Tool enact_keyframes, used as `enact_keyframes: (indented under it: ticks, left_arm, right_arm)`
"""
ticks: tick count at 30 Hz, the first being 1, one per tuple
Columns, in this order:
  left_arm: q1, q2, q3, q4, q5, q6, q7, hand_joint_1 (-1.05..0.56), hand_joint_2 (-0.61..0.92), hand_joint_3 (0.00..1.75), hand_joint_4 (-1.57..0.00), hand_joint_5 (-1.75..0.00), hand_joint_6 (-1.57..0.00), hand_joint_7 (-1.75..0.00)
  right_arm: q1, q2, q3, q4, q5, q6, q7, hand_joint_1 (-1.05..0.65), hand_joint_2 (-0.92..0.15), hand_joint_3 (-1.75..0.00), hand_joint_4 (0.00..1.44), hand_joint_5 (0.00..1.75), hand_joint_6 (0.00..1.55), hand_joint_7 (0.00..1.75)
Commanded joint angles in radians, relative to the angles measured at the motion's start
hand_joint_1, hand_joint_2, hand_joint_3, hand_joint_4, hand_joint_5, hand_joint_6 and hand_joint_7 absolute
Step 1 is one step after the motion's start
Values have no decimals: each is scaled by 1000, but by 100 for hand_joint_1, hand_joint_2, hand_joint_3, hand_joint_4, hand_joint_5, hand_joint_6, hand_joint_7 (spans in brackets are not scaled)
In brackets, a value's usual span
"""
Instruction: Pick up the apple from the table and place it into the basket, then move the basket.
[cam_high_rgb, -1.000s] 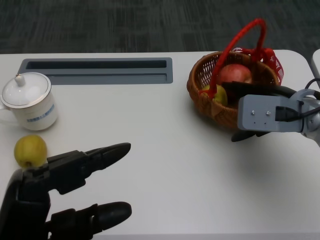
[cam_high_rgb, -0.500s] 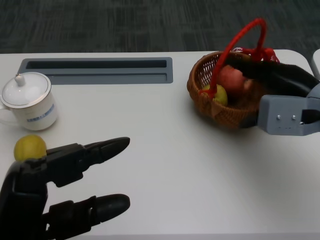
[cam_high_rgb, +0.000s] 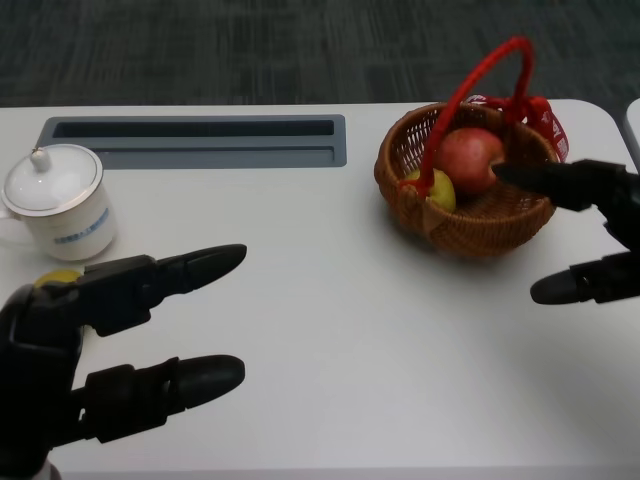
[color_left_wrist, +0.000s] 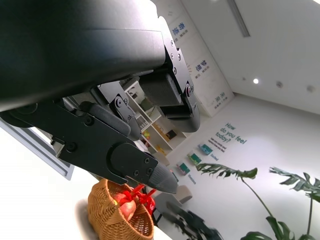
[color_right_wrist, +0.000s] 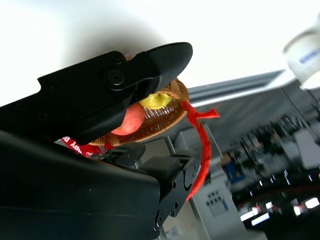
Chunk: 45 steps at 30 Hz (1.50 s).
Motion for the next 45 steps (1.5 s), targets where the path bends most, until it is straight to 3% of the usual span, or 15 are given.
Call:
enact_keyframes:
  ticks: [1, 4, 9, 16, 21, 34, 45]
  left_arm:
    - [-23, 34, 15, 23, -41, -16, -25, -51, 79, 0, -99, -1, -89, 0]
    - [-32, 42, 20, 31, -50, -18, -32, -50, 79, 0, -100, -1, -89, 0]
    - [-42, 39, 17, 56, -58, -52, -33, -48, 78, 0, -101, -1, -90, 0]
    - [-24, 37, 31, 74, -54, -86, -26, -47, 75, 0, -101, -1, -91, -1]
    - [10, 30, 40, 70, -36, -105, -21, -47, 74, 0, -101, -1, -91, 0]
    - [88, 3, 47, 57, -7, -146, -9, -38, 72, 0, -105, -2, -94, -1]
    - [93, -8, 43, 43, -16, -137, -15, -37, 72, 0, -107, -2, -97, -1]
  right_arm:
    - [74, 39, -58, 1, 83, -139, -37, -49, -81, 0, 89, 6, 80, 5]
    - [107, 94, -66, 28, 151, -244, -2, -40, -81, -1, 97, 4, 87, 3]
    - [135, 166, -39, 18, 248, -315, 106, -39, -83, -1, 97, 2, 86, 1]
    - [150, 271, 48, -16, 467, -317, 315, -35, -79, 0, 92, 0, 83, 0]
    - [148, 330, 68, -29, 586, -288, 469, -38, -78, 0, 87, 0, 79, 0]
    - [117, 448, 25, -23, 688, -229, 731, -39, -78, 0, 80, 0, 73, 0]
    - [115, 484, -45, -11, 712, -219, 847, -40, -79, 0, 78, 0, 71, 0]
